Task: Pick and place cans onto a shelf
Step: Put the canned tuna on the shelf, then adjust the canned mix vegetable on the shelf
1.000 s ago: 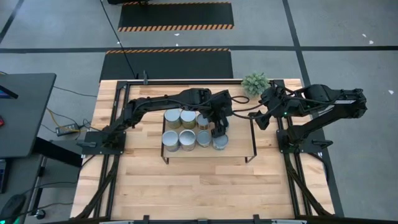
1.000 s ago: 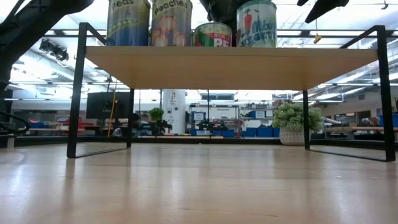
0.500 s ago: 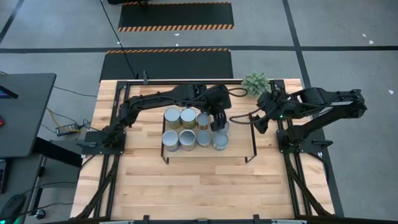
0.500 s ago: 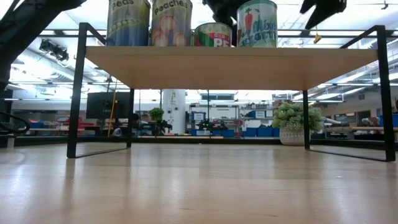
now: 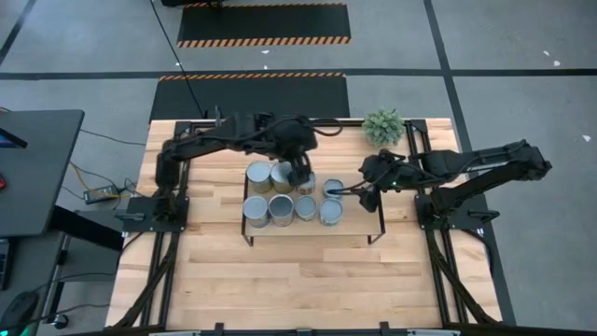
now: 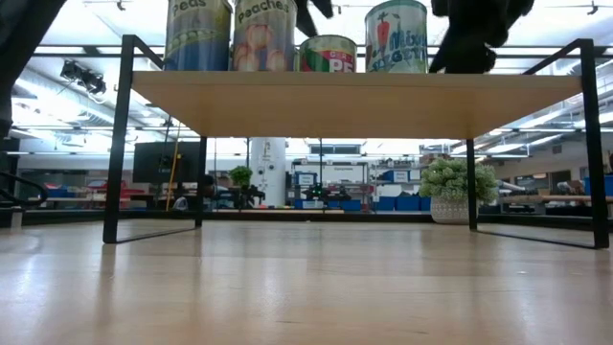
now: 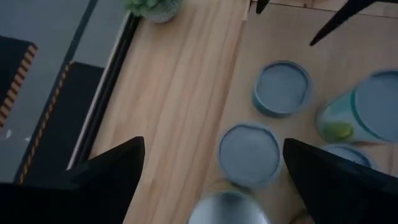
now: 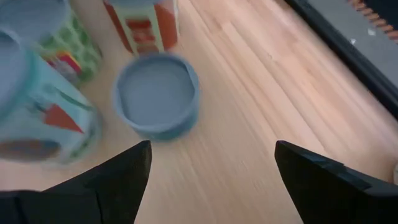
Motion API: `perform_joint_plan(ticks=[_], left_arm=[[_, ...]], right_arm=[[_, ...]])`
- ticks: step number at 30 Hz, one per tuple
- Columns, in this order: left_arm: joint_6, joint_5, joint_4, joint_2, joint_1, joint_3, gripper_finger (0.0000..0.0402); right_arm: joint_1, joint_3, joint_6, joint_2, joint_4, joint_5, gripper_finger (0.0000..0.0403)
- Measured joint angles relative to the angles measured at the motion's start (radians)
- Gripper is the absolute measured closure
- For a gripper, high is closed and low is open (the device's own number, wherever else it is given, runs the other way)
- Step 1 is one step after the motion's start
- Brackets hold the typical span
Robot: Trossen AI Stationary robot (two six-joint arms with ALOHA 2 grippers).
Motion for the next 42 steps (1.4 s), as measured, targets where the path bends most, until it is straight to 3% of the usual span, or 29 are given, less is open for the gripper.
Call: perform_joint_plan(ticks=[10, 19, 27, 32, 42], left_arm=[[-0.059, -0.024, -0.049, -0.106, -0.014, -0.001, 0.0015], [-0.092, -0.034, -0.069, -0.142, -0.026, 0.0, 0.0015], [-0.103, -0.035, -0.133, -0.142, -0.042, 0.0, 0.0015], [-0.095, -0.034, -0.139, -0.142, -0.056, 0.0, 0.0015], [-0.094, -0.04, -0.176, -0.142, -0.06, 0.0, 0.0015]], right_arm=[[-0.029, -0.103, -0.086, 0.017, 0.119, -0.02, 0.0055], [-0.06, -0.109, -0.147, 0.108, 0.27, -0.067, 0.0055], [-0.037, 0.041, -0.116, 0.108, 0.022, -0.123, 0.0055], [0.035, 0.089, -0.128, 0.109, -0.014, -0.222, 0.0055], [0.156, 0.083, -0.093, 0.201, 0.082, -0.125, 0.0055]])
